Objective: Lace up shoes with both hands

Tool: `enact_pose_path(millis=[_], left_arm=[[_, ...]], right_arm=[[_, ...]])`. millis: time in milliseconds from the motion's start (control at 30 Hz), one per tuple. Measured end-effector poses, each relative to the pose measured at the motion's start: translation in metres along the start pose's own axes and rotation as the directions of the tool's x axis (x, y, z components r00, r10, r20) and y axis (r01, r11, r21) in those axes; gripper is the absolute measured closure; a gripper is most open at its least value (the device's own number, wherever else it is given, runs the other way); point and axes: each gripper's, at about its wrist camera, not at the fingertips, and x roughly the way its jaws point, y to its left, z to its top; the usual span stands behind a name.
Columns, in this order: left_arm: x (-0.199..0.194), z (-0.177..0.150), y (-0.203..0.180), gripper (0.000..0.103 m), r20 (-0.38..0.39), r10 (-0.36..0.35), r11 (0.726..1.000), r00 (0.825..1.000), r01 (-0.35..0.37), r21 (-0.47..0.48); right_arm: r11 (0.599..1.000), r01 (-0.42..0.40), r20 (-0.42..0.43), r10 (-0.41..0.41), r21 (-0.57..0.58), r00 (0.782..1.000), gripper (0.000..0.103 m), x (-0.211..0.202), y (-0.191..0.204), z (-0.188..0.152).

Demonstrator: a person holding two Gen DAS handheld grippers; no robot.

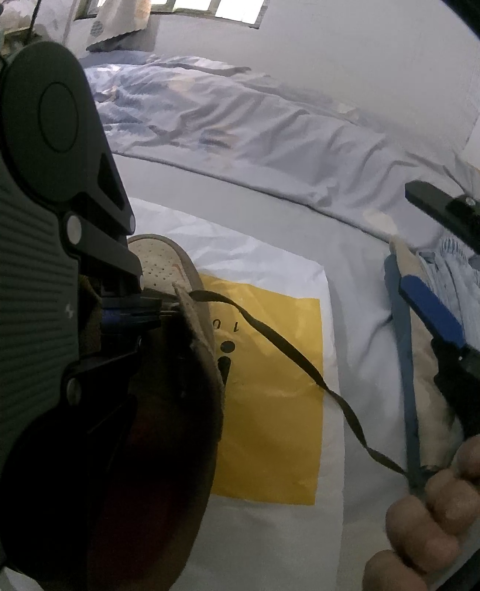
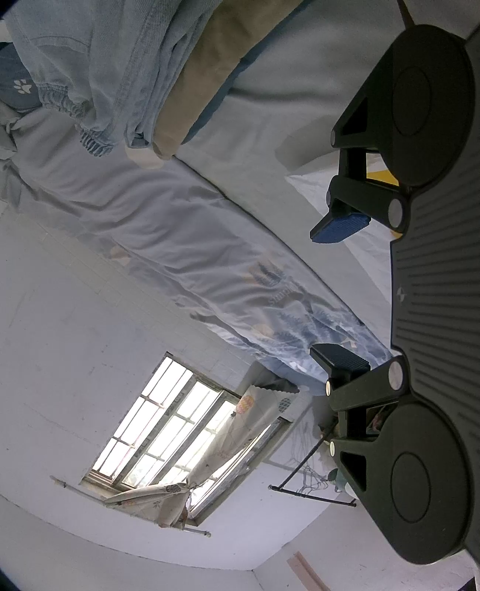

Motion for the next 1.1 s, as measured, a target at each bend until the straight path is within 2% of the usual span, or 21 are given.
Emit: enact_pose_path(millis=[633,1100], left_arm=[[0.0025,0.0041,0.0042,0.101,-0.001,-0.015,0.998,1.000,0.015,-0.061],[0.0060,0.0052,0.0035,0.101,-0.001,-0.017,0.998,1.000,0.017,-0.059]], right_arm=[[1.000,-0.002,-0.014,0.001,-0.028,1.000,0.040,0.0014,0.0039,-0.0026],[0.999,-0.002,-0.024,0.001,-0.038,1.000,0.040,0.0018,0.0068,-0.0039]])
